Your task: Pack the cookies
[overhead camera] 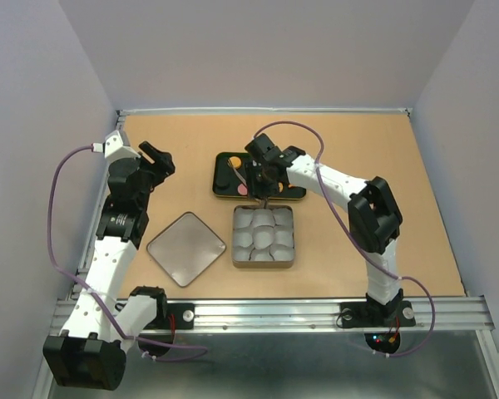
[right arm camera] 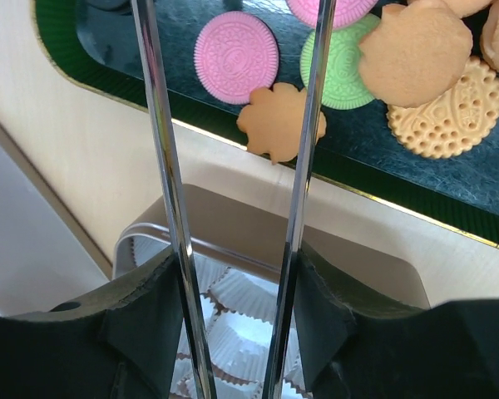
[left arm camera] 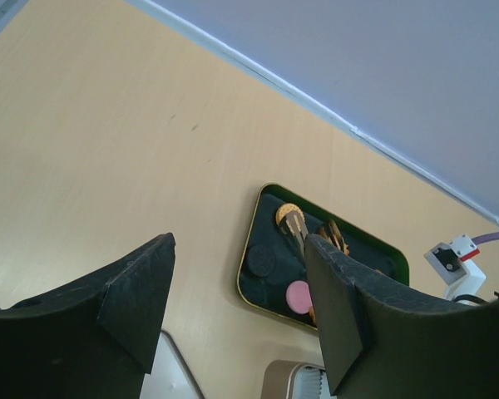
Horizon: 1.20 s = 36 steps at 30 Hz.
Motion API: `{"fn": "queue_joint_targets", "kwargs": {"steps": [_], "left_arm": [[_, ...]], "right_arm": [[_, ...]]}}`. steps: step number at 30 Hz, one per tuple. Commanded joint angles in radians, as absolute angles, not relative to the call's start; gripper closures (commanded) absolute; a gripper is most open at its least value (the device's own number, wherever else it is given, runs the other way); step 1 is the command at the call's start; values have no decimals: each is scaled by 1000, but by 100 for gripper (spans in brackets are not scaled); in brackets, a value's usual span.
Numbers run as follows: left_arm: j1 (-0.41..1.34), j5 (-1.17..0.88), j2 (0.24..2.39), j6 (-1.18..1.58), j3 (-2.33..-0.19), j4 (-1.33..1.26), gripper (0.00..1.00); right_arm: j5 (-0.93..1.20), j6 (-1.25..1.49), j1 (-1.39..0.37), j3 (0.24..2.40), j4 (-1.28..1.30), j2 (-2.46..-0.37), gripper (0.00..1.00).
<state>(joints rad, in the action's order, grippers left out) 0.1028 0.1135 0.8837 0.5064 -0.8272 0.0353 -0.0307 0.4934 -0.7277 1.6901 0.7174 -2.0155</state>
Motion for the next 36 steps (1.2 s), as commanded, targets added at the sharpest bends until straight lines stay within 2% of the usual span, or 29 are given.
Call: {"fn": "queue_joint_targets", "kwargs": {"steps": [1,23,27,30,36], "left_arm": [[94,92,876,499,-816,-23,26],[78,61,867,512,-776,-51,27],[74,49,867,512,-772,-55,27],[72,45,867,517,-765,-61,27],[71,28,876,528,-758,-78,27]], "right_arm": [[-72,486,-727,1787,750,-2037,45],[-87,476,-741,1996,891,-2204,46],[-106,472,-741,2005,920,-2221,49],[-113,474,-741,2016,939,-2232,55],[-120,472,-742,2060,977,-2238,59]]}}
